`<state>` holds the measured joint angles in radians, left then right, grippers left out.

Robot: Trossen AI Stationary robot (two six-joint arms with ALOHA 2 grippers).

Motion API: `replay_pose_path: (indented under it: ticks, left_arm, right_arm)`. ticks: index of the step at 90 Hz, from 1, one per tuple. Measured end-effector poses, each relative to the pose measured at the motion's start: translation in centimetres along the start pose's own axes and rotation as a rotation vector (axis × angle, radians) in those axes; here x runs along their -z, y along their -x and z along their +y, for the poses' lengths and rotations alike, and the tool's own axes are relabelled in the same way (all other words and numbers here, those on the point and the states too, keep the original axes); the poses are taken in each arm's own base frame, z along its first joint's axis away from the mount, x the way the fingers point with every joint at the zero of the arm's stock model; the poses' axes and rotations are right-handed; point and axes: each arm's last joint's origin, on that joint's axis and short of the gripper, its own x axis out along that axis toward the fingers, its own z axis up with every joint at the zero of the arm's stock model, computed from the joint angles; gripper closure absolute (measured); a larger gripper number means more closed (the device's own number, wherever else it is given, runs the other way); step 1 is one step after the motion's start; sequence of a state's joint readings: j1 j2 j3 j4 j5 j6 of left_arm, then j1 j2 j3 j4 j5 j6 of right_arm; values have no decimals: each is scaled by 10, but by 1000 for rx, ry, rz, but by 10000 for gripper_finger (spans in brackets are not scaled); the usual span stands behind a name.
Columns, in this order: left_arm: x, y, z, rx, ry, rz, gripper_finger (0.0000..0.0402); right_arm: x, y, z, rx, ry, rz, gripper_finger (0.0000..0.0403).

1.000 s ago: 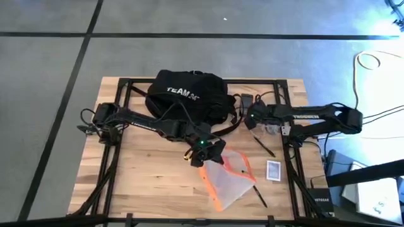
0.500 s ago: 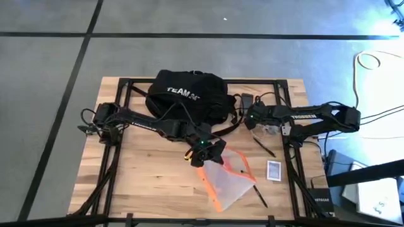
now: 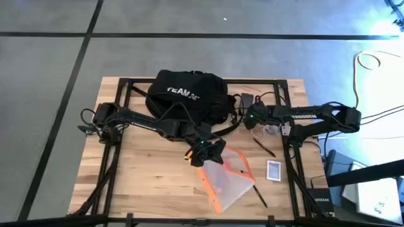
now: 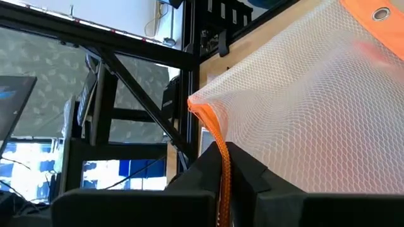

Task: Unpack backpack
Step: Put the candle wax box into the white zip bag

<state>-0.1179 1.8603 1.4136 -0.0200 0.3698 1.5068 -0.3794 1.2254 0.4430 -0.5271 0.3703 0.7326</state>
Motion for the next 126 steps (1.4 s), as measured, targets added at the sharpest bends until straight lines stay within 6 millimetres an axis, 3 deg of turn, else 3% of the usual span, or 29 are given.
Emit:
replay_pose_path:
  ticks: [14,31,45,66,86,126]
  left_arm:
    - [4,2,0,-2,7,9,402]
    - [4,2,0,-2,7,9,402]
    - [4,2,0,-4,3,14,402]
    - [6,2,1,-5,10,20,402]
    - [6,2,1,-5,8,21,402]
    - [6,2,1,-10,3,21,402]
  right_arm:
    - [-9,13,3,-58,-16,-25,125]
    - [-19,41,6,-116,0,-70,113]
    - [-19,69,20,-324,75,-105,110]
    - [11,107,56,-714,261,-123,117]
    - [35,134,77,-937,362,-190,113]
    - [61,159,95,-1147,401,-240,113]
